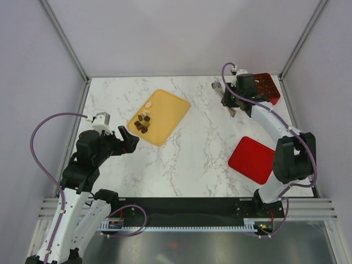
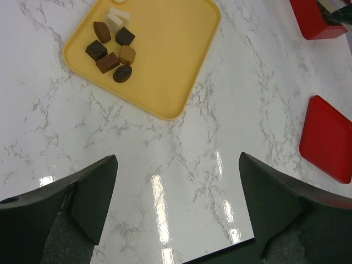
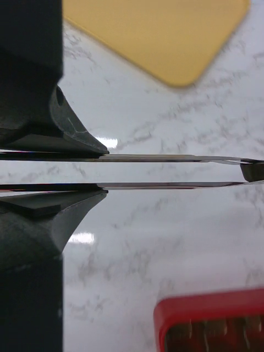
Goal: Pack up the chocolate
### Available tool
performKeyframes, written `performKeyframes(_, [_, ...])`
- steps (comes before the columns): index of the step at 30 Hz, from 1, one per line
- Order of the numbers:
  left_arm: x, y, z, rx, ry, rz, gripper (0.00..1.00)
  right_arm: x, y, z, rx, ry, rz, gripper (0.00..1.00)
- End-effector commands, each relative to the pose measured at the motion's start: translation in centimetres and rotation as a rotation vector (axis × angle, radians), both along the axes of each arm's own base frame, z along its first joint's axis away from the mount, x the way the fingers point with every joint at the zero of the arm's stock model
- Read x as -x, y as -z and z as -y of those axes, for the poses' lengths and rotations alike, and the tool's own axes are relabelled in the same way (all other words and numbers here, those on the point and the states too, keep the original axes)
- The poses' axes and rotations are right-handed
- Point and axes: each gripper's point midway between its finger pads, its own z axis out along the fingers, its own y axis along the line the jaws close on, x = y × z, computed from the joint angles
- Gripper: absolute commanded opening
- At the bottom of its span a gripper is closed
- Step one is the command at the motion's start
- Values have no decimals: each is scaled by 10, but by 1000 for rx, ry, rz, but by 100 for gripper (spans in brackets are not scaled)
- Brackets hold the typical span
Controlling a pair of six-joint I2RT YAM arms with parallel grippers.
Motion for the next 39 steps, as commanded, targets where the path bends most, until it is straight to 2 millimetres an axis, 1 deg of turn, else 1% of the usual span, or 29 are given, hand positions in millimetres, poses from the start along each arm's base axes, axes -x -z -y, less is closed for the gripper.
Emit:
performKeyframes(1, [-4, -2, 2, -4, 14, 19, 100, -9, -27, 73, 18, 180, 56, 27])
performKeyframes(3, [-5, -1, 1, -4, 12, 17, 100, -14, -30, 100, 33, 260, 56, 27])
performKeyframes(4, [-5, -1, 2, -4, 12, 16, 100, -15, -29, 123, 42, 321, 49, 27])
performKeyframes(5, [-4, -1, 2, -5, 16, 16, 100, -20, -30, 131, 52, 350, 47, 27])
performKeyframes(7, [-4, -1, 2, -4, 14, 16, 100, -20, -27, 173, 89, 465, 28, 27])
performKeyframes(8, [-5, -2, 1, -4, 12, 19, 100, -24, -26, 181, 92, 492, 25, 27])
performKeyframes(10, [-5, -1, 1, -5, 11, 18, 100, -26, -24, 197, 82, 526, 15, 27])
performKeyframes(12, [-4, -2, 0, -6, 7, 21, 100, -33, -28, 204, 82, 542, 22, 27])
performKeyframes(13, [-4, -3, 0, -5, 7, 26, 100, -37, -24, 210, 87, 553, 15, 27])
performKeyframes(14, [-4, -3, 1, -3, 8, 25, 100, -41, -32, 214, 86, 559, 28, 28])
performKeyframes(16, [-4, -2, 0, -5, 6, 22, 100, -46, -33, 224, 79, 577, 25, 28])
performKeyframes(17, [-4, -3, 0, -5, 5, 27, 100, -52, -33, 227, 76, 581, 27, 28])
performKeyframes(21, [-4, -5, 0, -6, 4, 34, 100, -61, -28, 238, 69, 592, 5, 29])
performKeyframes(22, [-3, -5, -1, -6, 1, 33, 100, -64, -23, 239, 71, 593, -4, 29])
performKeyframes(23, [-3, -6, -1, -5, 1, 38, 100, -66, -26, 241, 73, 597, 0, 30])
performKeyframes(24, [-3, -6, -1, -5, 0, 38, 100, -68, -25, 243, 78, 600, -3, 30])
performKeyframes(25, [-3, -5, -1, -4, 0, 36, 100, -69, -19, 247, 84, 608, -16, 30])
performKeyframes(27, [-4, -4, -1, -6, 3, 32, 100, -72, -19, 252, 82, 613, -20, 30])
performKeyframes(28, [-4, -3, 0, -5, 4, 29, 100, -74, -13, 252, 82, 610, -33, 30])
performKeyframes(30, [-4, -3, 0, -6, 4, 27, 99, -76, -11, 252, 79, 605, -35, 31])
performKeyframes(31, [-4, -4, -1, -6, 1, 30, 100, -77, -6, 252, 80, 605, -45, 31])
performKeyframes(34, [-4, -4, 0, -5, 2, 30, 100, -77, 3, 254, 84, 606, -61, 32])
performKeyframes(39, [-5, -3, -1, -7, -2, 26, 100, -80, 9, 254, 86, 605, -72, 35])
